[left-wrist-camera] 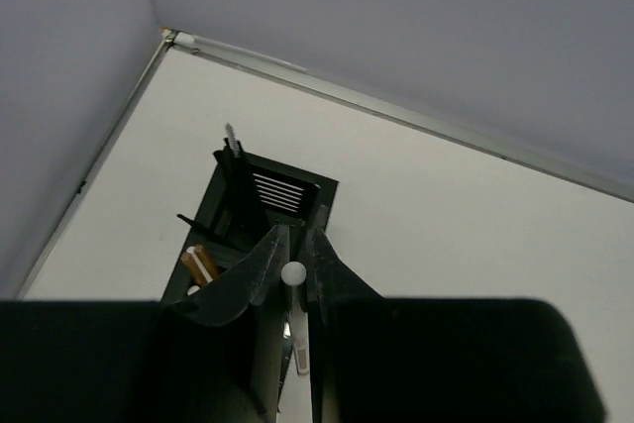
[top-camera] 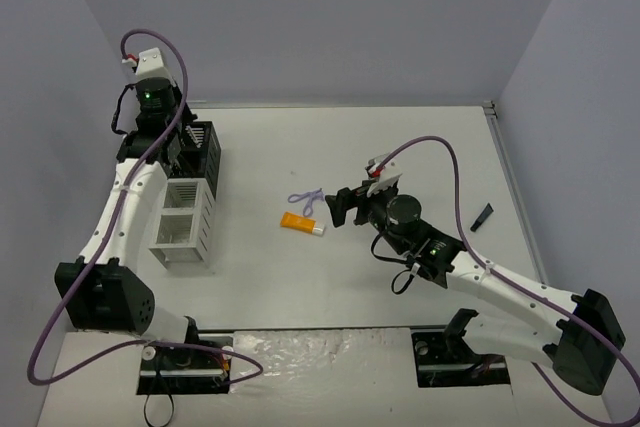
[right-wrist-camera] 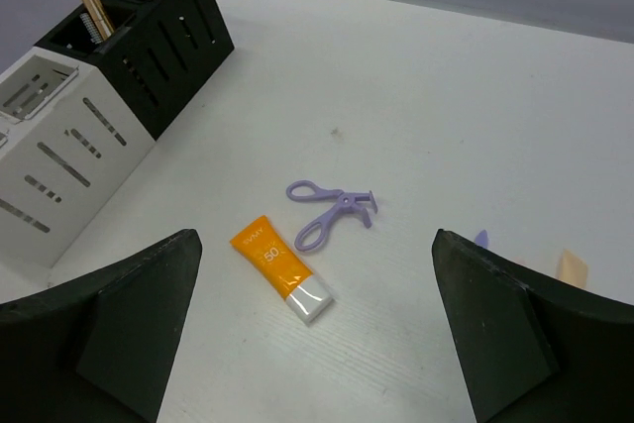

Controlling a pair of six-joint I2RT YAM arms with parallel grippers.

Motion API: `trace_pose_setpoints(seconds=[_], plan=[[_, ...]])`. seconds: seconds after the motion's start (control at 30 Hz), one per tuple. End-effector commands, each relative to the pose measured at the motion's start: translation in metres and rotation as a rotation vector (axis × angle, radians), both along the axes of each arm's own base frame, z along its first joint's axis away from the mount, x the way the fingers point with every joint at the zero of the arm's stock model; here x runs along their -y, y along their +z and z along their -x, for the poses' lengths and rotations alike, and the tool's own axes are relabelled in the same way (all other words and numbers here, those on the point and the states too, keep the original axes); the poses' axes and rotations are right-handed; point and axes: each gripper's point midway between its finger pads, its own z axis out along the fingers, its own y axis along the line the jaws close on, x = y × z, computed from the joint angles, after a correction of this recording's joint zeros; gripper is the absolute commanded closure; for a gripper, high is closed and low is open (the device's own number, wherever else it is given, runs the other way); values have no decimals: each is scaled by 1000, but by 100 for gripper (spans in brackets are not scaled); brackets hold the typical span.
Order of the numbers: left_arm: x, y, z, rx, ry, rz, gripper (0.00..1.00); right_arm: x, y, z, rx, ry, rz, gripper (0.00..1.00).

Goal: Organize the makeup

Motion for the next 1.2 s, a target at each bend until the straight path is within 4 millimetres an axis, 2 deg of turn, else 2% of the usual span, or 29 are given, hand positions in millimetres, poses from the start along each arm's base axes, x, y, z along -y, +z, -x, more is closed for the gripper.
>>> trace_pose_setpoints(seconds=[0.0, 0.13, 0.2, 0.3, 0.37, 0.43, 0.5, 0.6, 0.67, 0.7, 0.73, 0.8, 0.87, 0.93, 1.03, 1.1, 1.13, 1.17], plan=[[-43, 6, -31, 104, 109, -88, 100, 8, 20, -5, 44, -48, -64, 0], [-47, -27, -52, 63, 102, -102, 100, 15, 18, -5, 35, -71, -68, 0], [-49, -37, -54, 34, 111, -101, 100, 21, 15, -5, 26, -87, -66, 0], [-51, -50, -52, 16, 127, -89, 95, 29, 12, -5, 22, -117, -69, 0], [-63, -56, -48, 10, 144, -74, 83, 39, 10, -7, 15, -151, -71, 0], [-62, -58, -44, 2, 145, -66, 75, 47, 9, -10, 6, -184, -75, 0], [-62, -58, -39, -2, 148, -56, 60, 57, 6, -13, -9, -225, -73, 0], [-60, -46, -29, 8, 145, -41, 39, 78, 4, -20, -38, -327, -90, 0], [-57, -25, -21, 33, 135, -31, 23, 95, -2, -22, -67, -405, -73, 0], [-57, -25, -12, 1, 132, -29, 17, 107, -4, -24, -79, -462, -62, 0], [-54, -15, -4, -10, 130, -16, 11, 117, -3, -25, -79, -517, -63, 0], [-46, -7, 12, -52, 97, 18, 3, 136, -10, -24, -107, -603, -29, 0], [-32, 11, 28, -69, 24, 50, 3, 158, -15, -25, -131, -692, -13, 0], [-20, 24, 47, -76, -36, 71, 3, 190, -26, -26, -186, -800, -7, 0], [0, 26, 75, -94, -142, 101, 3, 228, -37, -29, -245, -899, -8, 0], [16, 19, 93, -92, -223, 128, 3, 248, -52, -28, -317, -938, 12, 0], [20, 16, 97, -90, -245, 137, 3, 258, -56, -29, -336, -960, 10, 0], [25, 16, 99, -68, -270, 139, 3, 278, -56, -30, -351, -1015, -5, 0]])
